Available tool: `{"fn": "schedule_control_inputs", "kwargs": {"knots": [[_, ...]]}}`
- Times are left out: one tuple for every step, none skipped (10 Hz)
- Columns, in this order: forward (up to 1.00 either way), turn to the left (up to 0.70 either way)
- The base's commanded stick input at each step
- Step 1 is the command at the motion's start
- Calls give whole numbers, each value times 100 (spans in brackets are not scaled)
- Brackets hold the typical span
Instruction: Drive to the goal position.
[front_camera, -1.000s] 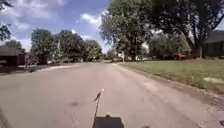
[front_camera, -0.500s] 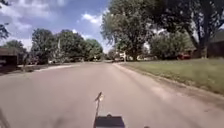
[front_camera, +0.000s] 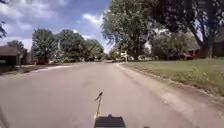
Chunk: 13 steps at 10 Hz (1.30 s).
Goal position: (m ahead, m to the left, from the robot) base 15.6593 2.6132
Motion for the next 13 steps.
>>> {"fn": "schedule_control_inputs", "kwargs": {"knots": [[100,0],[100,0],[100,0],[100,0],[100,0],[100,0],[100,0],[100,0],[100,0],[100,0],[100,0],[100,0],[100,0]]}}
